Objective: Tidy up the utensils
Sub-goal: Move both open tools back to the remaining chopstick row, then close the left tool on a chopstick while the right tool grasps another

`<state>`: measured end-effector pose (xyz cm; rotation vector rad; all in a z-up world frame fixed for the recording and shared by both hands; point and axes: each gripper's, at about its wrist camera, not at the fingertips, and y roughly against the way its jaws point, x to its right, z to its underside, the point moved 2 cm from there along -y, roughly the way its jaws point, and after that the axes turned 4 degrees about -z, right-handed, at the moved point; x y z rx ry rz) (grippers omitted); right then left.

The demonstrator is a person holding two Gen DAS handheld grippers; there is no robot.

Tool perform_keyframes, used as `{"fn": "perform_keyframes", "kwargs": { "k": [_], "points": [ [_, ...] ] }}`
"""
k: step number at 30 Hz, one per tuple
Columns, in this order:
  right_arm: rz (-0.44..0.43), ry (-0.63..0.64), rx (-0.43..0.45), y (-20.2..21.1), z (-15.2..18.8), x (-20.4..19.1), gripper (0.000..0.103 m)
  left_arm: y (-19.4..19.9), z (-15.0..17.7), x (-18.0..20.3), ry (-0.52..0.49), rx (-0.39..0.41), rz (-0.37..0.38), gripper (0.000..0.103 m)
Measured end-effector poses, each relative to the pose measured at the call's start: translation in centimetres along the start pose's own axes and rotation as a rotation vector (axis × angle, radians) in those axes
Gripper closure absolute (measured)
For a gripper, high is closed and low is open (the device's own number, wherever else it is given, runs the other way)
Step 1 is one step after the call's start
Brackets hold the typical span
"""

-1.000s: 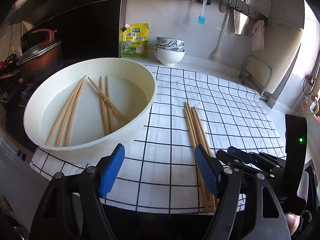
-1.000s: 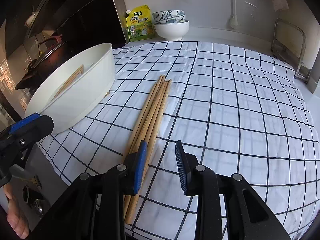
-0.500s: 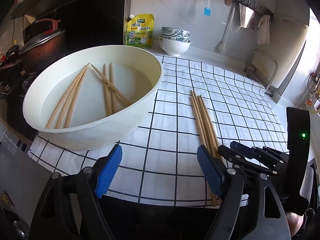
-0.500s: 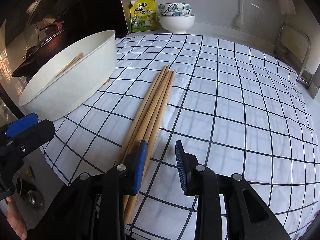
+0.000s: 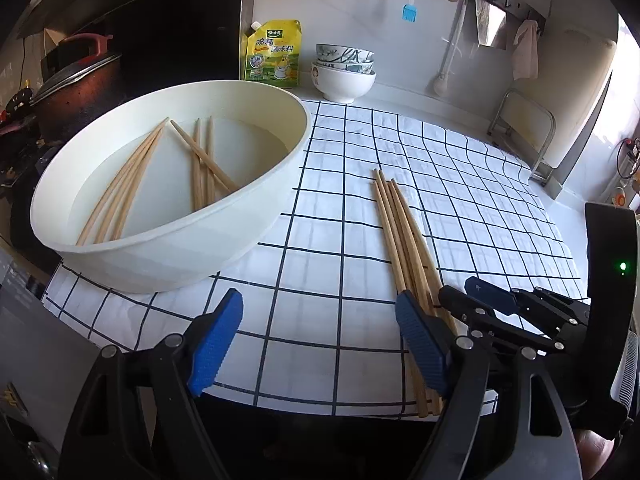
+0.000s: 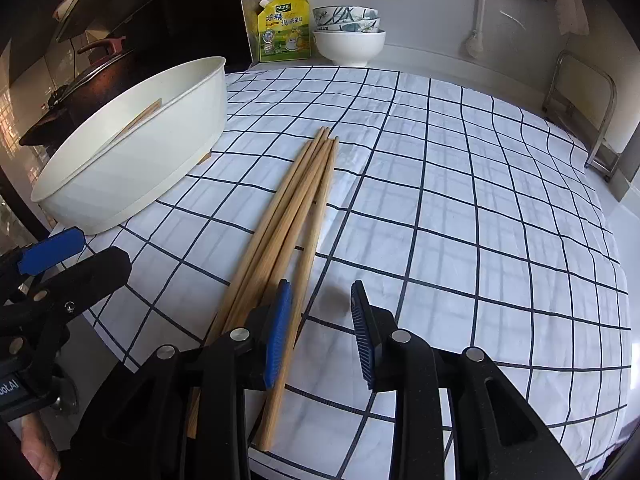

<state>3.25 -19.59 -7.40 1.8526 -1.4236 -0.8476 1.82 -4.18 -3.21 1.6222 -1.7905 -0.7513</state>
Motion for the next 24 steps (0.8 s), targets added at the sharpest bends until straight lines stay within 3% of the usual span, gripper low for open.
{"fn": "perform_keyframes", "kwargs": {
  "k": [14, 24],
  "points": [
    [0.028, -0.088, 0.015, 0.6, 0.2, 4.3, 0.074, -2.1, 0.6, 3.1, -0.05, -0.022, -0.014, 0.023],
    [0.014, -0.068, 0.016, 0.6, 0.3, 4.1, 0.072, -4.2, 1.0, 3.8, -0.085, -0.027, -0.079, 0.023]
  ]
}}
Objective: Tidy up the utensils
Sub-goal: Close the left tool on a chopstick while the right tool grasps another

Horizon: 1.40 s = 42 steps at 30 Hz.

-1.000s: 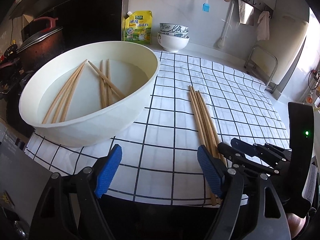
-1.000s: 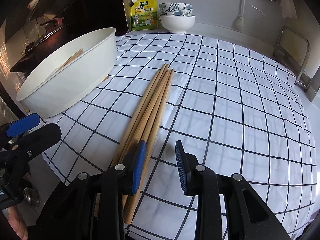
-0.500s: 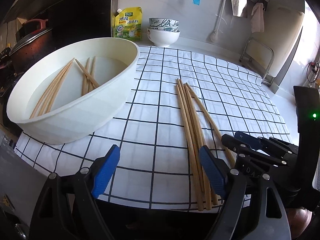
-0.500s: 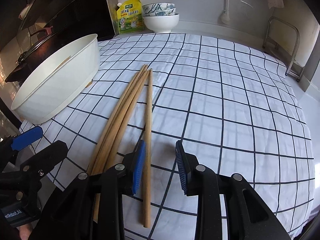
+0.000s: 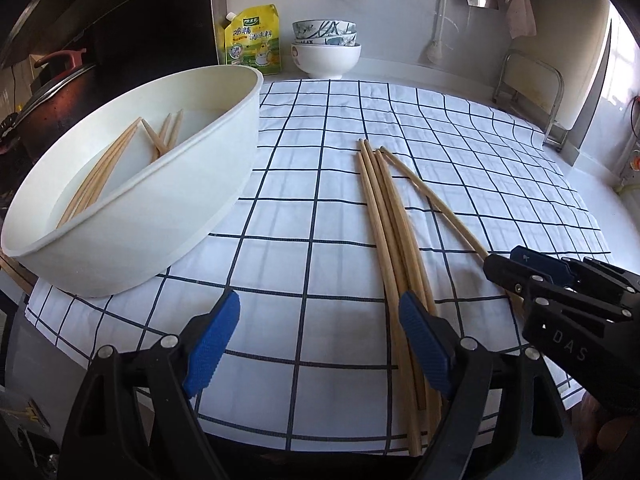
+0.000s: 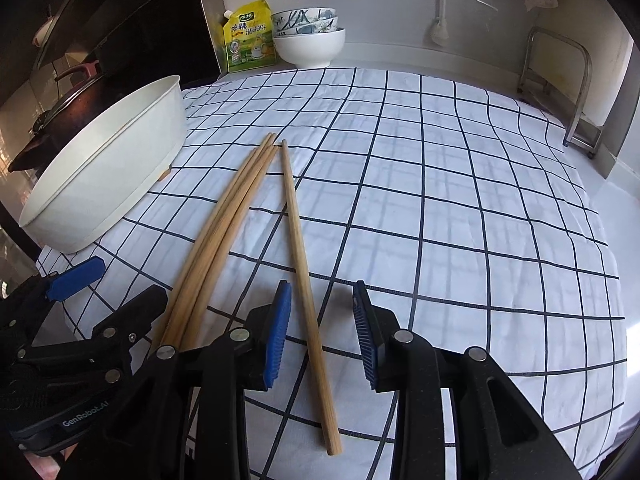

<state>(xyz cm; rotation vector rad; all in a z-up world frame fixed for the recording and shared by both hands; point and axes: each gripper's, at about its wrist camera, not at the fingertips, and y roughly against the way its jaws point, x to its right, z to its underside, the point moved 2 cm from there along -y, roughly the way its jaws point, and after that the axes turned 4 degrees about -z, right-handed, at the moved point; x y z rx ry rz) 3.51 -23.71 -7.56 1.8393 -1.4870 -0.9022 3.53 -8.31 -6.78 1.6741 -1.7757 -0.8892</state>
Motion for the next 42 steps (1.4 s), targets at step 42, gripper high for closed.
{"fn": "perform_keyframes", "kwargs": {
  "k": [42],
  "points": [
    [0.028, 0.043, 0.018, -0.8, -0.7, -0.5, 0.072, -2.2, -1.3, -0.4, -0.018, -0.012, -0.082, 0.018]
  ]
}}
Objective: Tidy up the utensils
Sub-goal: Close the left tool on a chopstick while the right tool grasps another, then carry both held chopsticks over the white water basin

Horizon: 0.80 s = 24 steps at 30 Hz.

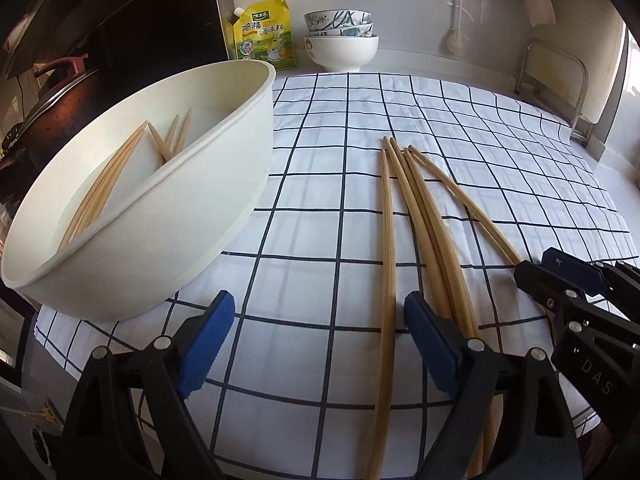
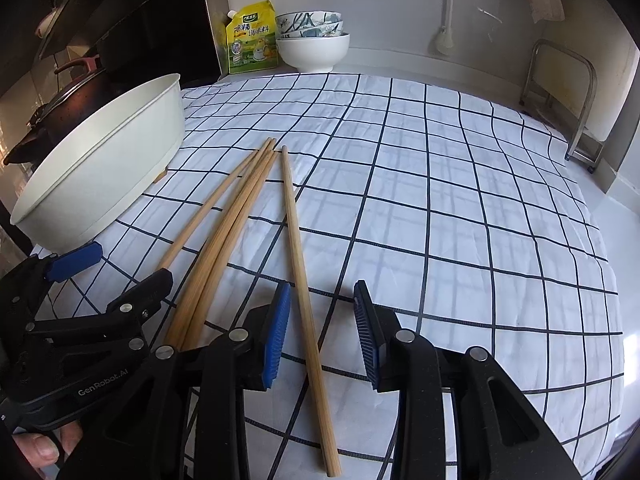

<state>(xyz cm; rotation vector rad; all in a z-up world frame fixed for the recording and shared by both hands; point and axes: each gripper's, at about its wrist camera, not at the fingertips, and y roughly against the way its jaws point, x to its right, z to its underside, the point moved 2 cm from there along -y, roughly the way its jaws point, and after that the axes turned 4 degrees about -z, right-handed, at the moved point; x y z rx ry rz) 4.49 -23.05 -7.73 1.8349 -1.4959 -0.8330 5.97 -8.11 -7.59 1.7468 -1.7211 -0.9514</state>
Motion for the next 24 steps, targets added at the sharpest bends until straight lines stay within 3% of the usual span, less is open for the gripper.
{"fn": "perform_keyframes", "kwargs": {
  "k": [5, 7, 10, 12, 13, 14, 15, 24],
  "points": [
    [0.041, 0.05, 0.011, -0.4, -0.1, -0.9, 0.072, -0.5, -0.1, -0.4, 0.043, -0.013, 0.053, 0.019],
    [0.041, 0.053, 0.013, -0.5, -0.2, -1.1, 0.074, -0.3, 0.1, -0.3, 0.035, 0.0, 0.057, 0.025],
    [0.033, 0.068, 0.014, -0.6, -0.2, -1.4, 0.084, 0.2, 0.1, 0.4, 0.012, 0.009, 0.079, 0.047],
    [0.037, 0.087, 0.012, -0.6, -0.2, -1.9, 0.095, 0.3, 0.0, 0.6, 0.004, 0.009, 0.093, 0.069],
    [0.041, 0.095, 0.012, -0.6, -0.1, -2.1, 0.096, 0.4, 0.0, 0.7, 0.002, 0.007, 0.1, 0.076],
    [0.041, 0.097, 0.014, -0.6, -0.1, -2.1, 0.097, 0.5, 0.0, 0.8, -0.002, 0.004, 0.111, 0.092],
    [0.036, 0.092, 0.016, -0.6, -0.1, -2.1, 0.097, 0.5, 0.0, 0.8, -0.006, 0.0, 0.123, 0.096],
    [-0.047, -0.035, 0.04, 0.7, 0.0, -0.4, 0.097, 1.6, 0.3, 0.6, 0.012, -0.02, 0.201, 0.096]
  ]
}}
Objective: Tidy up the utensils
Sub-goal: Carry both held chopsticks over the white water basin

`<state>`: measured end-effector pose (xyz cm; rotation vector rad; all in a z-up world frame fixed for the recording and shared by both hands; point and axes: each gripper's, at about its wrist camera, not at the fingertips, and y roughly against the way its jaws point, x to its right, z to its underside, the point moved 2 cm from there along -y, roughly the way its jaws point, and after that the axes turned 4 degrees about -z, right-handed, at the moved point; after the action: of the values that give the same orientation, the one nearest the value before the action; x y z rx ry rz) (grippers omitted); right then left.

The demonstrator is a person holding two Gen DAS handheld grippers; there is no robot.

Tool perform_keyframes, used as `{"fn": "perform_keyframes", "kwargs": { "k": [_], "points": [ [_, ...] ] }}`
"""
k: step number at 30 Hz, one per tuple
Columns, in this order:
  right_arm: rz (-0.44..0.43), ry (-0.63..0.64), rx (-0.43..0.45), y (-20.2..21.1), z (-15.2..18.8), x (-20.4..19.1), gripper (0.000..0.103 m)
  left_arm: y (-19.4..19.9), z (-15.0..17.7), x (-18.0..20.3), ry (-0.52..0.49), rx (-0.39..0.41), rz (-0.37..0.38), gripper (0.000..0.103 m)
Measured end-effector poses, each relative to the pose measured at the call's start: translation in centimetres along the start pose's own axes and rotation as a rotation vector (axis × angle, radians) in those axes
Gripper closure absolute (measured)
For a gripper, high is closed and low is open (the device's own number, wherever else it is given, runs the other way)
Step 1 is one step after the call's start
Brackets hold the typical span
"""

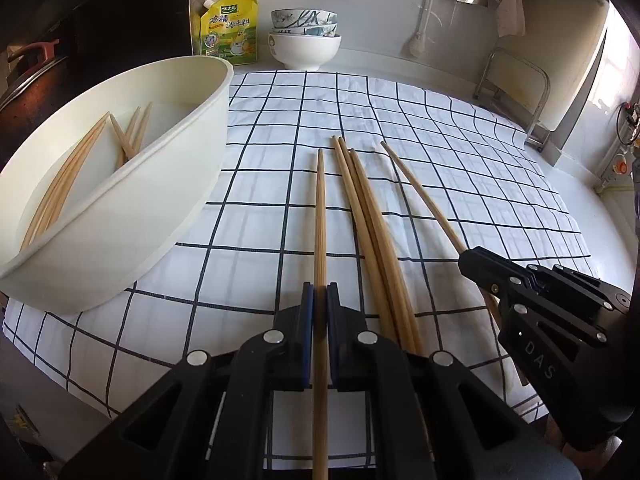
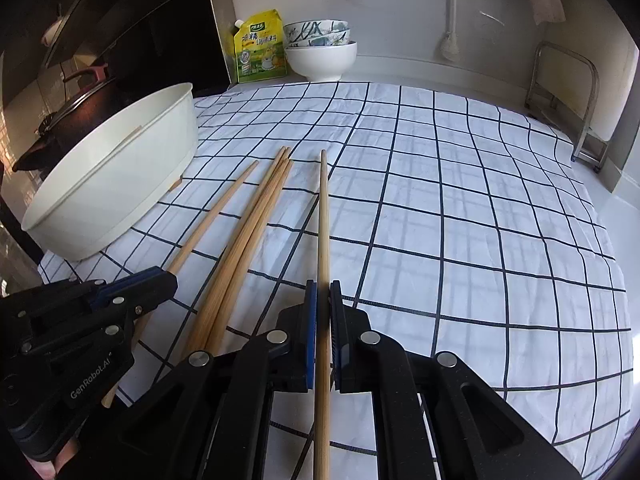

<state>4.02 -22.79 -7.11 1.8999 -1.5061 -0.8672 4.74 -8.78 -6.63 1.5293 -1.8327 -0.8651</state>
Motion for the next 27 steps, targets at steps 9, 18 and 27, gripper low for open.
{"fn": "perform_keyframes", "kwargs": {
  "k": [9, 18, 27],
  "points": [
    [-0.034, -0.077, 0.1, 4.1, -1.7, -0.9, 0.097, 5.4, -2.5, -0.8, -0.005, 0.109, 0.068, 0.096],
    [-0.097, 0.03, 0.134, 3.3, -6.9, -8.1, 0.097, 9.0, -5.9, -9.3, 0.076, 0.225, -0.02, 0.096],
    [-0.176, 0.174, 0.101, -1.0, -11.5, -17.5, 0.097, 8.4, -7.5, -19.4, 0.181, 0.221, -0.128, 0.096]
  ]
}}
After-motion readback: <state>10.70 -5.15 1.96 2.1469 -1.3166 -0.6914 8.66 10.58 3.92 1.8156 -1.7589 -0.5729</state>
